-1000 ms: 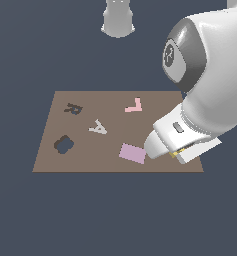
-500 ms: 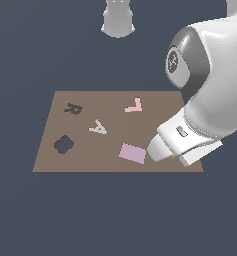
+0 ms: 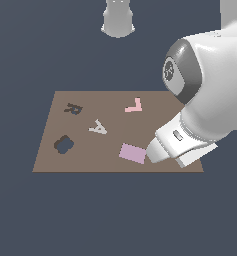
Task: Insert a designated object into the corresponding slot on a board.
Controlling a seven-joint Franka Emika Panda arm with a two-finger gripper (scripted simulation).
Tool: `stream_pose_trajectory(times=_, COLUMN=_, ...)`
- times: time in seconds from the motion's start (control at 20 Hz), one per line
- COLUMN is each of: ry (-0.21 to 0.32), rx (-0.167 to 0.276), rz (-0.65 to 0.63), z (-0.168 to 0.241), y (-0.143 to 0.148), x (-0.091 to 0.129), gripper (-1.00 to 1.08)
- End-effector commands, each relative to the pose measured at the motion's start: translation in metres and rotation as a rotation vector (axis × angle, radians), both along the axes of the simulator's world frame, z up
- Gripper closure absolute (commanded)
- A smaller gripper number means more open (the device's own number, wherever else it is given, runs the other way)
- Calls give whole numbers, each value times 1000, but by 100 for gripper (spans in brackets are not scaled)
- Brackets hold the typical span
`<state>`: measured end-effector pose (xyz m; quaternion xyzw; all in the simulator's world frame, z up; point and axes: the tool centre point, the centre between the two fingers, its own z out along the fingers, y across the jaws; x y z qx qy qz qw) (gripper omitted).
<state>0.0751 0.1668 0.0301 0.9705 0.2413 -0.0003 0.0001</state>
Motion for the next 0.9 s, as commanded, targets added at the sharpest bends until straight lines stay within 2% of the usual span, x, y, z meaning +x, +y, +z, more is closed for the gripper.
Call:
stream_pose_trajectory(times=0.0, ry=-1, rx=0, rz=0, z=0, y=0, x=0, gripper=108)
stream_pose_trajectory(times=0.85, ry=0, rx=0, rz=-37, z=3, y=-5, x=5, gripper=108)
